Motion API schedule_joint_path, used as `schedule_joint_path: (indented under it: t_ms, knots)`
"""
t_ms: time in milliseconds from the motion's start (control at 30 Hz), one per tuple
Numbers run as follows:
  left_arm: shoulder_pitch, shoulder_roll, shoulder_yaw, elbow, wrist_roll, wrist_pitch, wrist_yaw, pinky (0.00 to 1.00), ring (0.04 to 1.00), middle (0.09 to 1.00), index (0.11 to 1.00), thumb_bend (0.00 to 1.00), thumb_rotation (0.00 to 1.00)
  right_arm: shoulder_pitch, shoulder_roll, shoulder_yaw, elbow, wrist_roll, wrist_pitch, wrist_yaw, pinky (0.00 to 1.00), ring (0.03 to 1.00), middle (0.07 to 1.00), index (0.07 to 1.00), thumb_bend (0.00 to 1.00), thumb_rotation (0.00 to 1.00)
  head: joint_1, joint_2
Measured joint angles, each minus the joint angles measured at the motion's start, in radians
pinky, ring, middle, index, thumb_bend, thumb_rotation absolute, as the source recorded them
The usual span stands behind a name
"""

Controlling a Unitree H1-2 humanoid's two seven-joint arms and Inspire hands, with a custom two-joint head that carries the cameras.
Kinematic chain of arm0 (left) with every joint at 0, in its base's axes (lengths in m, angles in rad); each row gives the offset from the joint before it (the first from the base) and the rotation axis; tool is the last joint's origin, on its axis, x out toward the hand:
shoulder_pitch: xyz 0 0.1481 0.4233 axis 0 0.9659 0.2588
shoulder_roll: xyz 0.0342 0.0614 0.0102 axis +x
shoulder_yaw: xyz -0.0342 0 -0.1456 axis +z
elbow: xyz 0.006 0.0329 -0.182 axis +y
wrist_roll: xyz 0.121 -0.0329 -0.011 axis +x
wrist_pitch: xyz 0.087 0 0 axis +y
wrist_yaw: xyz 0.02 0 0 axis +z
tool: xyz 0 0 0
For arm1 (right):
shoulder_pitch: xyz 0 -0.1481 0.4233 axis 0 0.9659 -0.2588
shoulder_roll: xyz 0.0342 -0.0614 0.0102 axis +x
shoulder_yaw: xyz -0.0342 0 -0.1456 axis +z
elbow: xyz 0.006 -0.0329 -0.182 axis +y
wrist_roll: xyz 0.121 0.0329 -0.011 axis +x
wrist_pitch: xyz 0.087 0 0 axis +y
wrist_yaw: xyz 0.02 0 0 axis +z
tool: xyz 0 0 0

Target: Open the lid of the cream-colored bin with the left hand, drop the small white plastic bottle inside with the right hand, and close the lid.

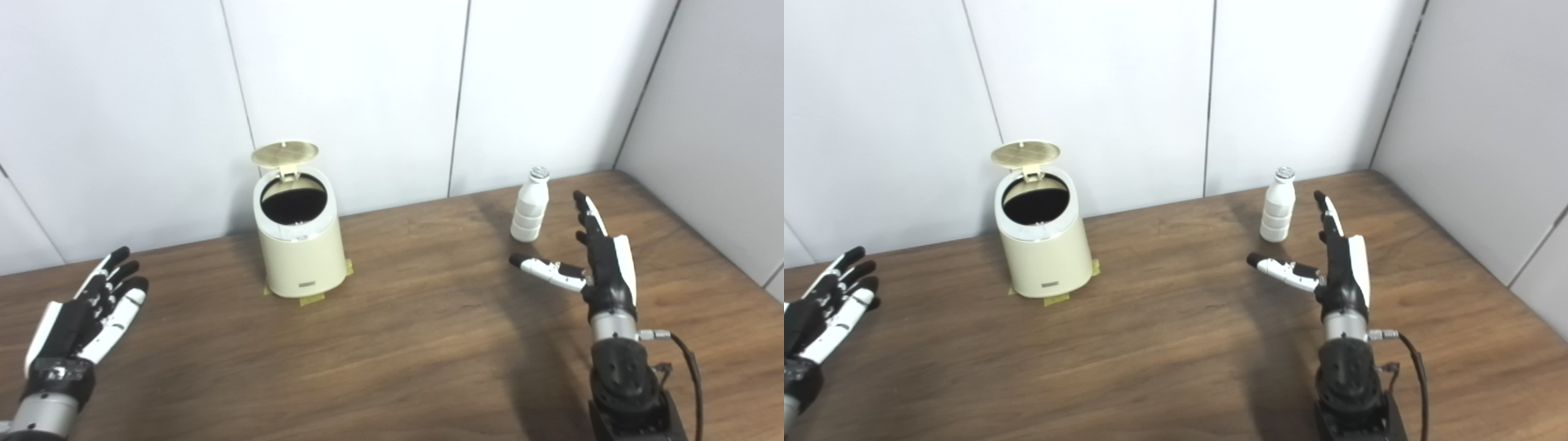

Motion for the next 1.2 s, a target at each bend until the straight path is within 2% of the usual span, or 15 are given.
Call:
schedule_joint_path:
  t_ms: [100, 167, 200, 267, 333, 433, 600, 733, 833, 933, 1100, 1200]
  knots:
    - [0.0, 0.0, -0.002, -0.006, 0.01, 0.0, 0.003, 0.78, 0.86, 0.875, 0.921, 0.34, 0.41, -0.029, -0.008, -0.006, 0.029, -0.016, 0.018, -0.009, 0.89, 0.968, 0.975, 0.956, 0.9, 0.22, -0.008, 0.0]
    - [0.0, 0.0, -0.002, -0.011, 0.011, 0.005, 0.003, 0.77, 0.861, 0.878, 0.92, 0.33, 0.41, -0.048, -0.024, -0.005, 0.054, -0.033, 0.026, -0.01, 0.8, 0.937, 0.974, 0.966, 0.9, 0.19, -0.008, 0.0]
    - [0.001, 0.0, -0.001, -0.02, 0.012, 0.015, 0.004, 0.76, 0.859, 0.877, 0.919, 0.33, 0.42, -0.06, -0.035, -0.006, 0.068, -0.038, 0.031, -0.011, 0.8, 0.935, 0.977, 0.97, 0.9, 0.19, -0.011, 0.0]
    - [0.001, 0.0, 0.002, -0.036, 0.014, 0.032, 0.009, 0.77, 0.855, 0.875, 0.919, 0.33, 0.45, -0.081, -0.053, -0.012, 0.092, -0.042, 0.033, -0.013, 0.79, 0.926, 0.978, 0.971, 0.9, 0.18, -0.012, 0.0]
    - [-0.002, -0.001, 0.008, -0.039, 0.013, 0.04, 0.013, 0.77, 0.852, 0.869, 0.913, 0.33, 0.46, -0.098, -0.07, -0.014, 0.12, -0.042, 0.031, -0.014, 0.82, 0.936, 0.974, 0.97, 0.9, 0.18, -0.014, 0.003]
    - [-0.004, -0.001, 0.013, -0.039, 0.013, 0.046, 0.016, 0.77, 0.849, 0.86, 0.899, 0.33, 0.39, -0.111, -0.088, -0.021, 0.156, -0.04, 0.028, -0.015, 0.83, 0.939, 0.977, 0.982, 0.91, 0.19, -0.018, 0.005]
    - [-0.018, -0.001, 0.012, -0.043, 0.019, 0.081, 0.02, 0.74, 0.839, 0.843, 0.874, 0.38, 0.32, -0.132, -0.124, -0.028, 0.222, -0.017, 0.011, -0.01, 0.66, 0.832, 0.964, 1.0, 0.9, 0.15, -0.015, 0.008]
    - [-0.02, 0.0, 0.011, -0.043, 0.023, 0.081, 0.019, 0.74, 0.82, 0.821, 0.839, 0.4, 0.28, -0.157, -0.168, -0.03, 0.289, -0.001, -0.004, -0.007, 0.66, 0.849, 0.968, 0.998, 0.9, 0.12, -0.02, 0.011]
    - [-0.02, 0.003, 0.012, -0.043, 0.023, 0.081, 0.019, 0.71, 0.801, 0.811, 0.825, 0.43, 0.25, -0.174, -0.191, -0.029, 0.306, 0.003, -0.004, -0.003, 0.71, 0.894, 0.963, 0.997, 0.9, 0.12, -0.02, 0.011]
    - [-0.019, 0.003, 0.012, -0.043, 0.023, 0.08, 0.019, 0.69, 0.793, 0.805, 0.818, 0.44, 0.26, -0.203, -0.205, -0.028, 0.344, 0.009, -0.004, -0.001, 0.57, 0.83, 0.948, 0.982, 0.91, 0.13, -0.018, 0.011]
    - [-0.018, 0.003, 0.011, -0.043, 0.024, 0.081, 0.019, 0.69, 0.796, 0.8, 0.821, 0.45, 0.27, -0.236, -0.21, -0.01, 0.413, 0.011, -0.005, 0.0, 0.5, 0.758, 0.932, 0.969, 0.9, 0.14, -0.003, 0.012]
    - [-0.018, 0.002, 0.011, -0.052, 0.025, 0.085, 0.019, 0.69, 0.798, 0.801, 0.823, 0.45, 0.28, -0.249, -0.21, 0.006, 0.45, 0.01, -0.005, 0.001, 0.5, 0.758, 0.926, 0.952, 0.91, 0.13, -0.002, 0.012]
